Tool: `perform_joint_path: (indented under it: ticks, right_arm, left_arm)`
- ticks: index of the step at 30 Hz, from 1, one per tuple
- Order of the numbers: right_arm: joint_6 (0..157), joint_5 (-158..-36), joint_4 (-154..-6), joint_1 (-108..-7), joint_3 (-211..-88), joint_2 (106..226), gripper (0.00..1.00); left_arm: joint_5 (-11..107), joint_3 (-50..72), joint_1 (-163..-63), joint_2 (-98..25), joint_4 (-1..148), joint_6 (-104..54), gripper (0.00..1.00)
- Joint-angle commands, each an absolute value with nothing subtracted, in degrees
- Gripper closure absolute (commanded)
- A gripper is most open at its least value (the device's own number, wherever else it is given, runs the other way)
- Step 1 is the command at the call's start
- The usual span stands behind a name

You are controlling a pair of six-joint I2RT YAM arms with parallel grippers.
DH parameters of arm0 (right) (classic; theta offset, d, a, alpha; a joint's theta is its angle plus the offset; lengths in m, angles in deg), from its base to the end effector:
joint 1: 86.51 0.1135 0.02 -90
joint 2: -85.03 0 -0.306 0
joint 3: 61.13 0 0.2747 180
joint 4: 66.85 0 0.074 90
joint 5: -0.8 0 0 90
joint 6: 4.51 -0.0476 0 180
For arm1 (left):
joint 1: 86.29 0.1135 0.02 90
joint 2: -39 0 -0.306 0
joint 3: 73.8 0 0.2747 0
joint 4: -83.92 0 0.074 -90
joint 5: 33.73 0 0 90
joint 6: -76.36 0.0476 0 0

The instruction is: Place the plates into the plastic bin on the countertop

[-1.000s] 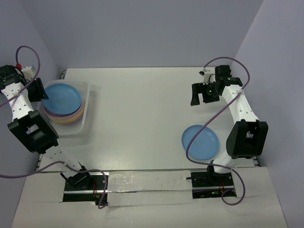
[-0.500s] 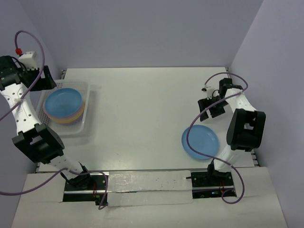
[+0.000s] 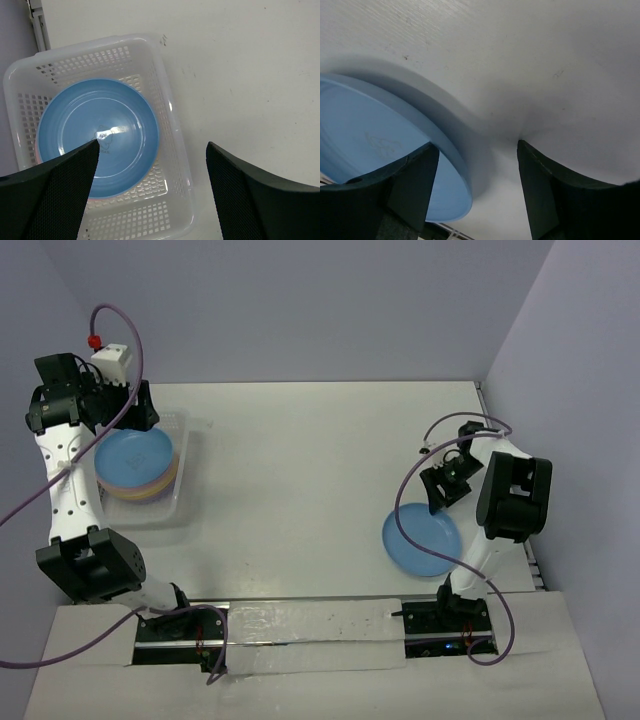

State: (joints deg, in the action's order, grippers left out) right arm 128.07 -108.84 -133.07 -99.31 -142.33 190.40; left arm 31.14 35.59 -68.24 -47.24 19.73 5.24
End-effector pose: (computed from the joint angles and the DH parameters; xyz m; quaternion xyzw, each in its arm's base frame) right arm 0.3457 -0.0621 0.1773 -0.2526 0.9524 0.1526 0.0763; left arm 0.3303 0.0864 0.4500 0.0966 0.8876 -0.0597 0.4463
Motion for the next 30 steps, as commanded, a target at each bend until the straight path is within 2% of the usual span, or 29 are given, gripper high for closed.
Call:
perform_joint_path:
  ticks: [1,10,13,14,17,22,26,30]
  right_arm:
    - [133.0,-107.1,-132.6,-99.4,-140.4,192.3,0.36]
    - [135.5,-111.4,-138.1,-99.0,-143.5,192.9,0.65]
    - [135.8,-113.2,-140.1,-98.7,-145.2,191.9,0.94]
    - [135.5,-114.2,-141.2,-98.6,-147.2,191.9,0.98]
    - [133.6,-118.6,-144.8,-98.1,-151.7,191.3,1.0]
    - [120.6,-125.8,-143.1,-91.3,-160.4,186.5,1.0]
    - [105.7,-122.4,-135.2,-78.0,-163.4,183.4,1.0]
    - [96.9,-118.4,-132.2,-70.5,-166.4,184.6,1.0]
  left_arm:
    - [31.5,36.0,-68.2,-47.2,21.7,5.3,0.07]
    - [31.2,36.6,-68.4,-47.8,21.4,4.1,0.07]
    - [30.7,37.0,-68.4,-47.9,21.4,3.5,0.07]
    - [30.2,37.2,-68.4,-48.0,21.3,3.2,0.08]
    - [28.4,38.0,-68.5,-48.6,20.5,1.9,0.08]
    - [23.3,35.1,-72.9,-47.0,22.8,-4.1,0.06]
    - [26.4,29.4,-82.2,-44.0,28.7,-10.1,0.05]
    - [27.2,27.0,-89.4,-44.2,30.6,-13.3,0.06]
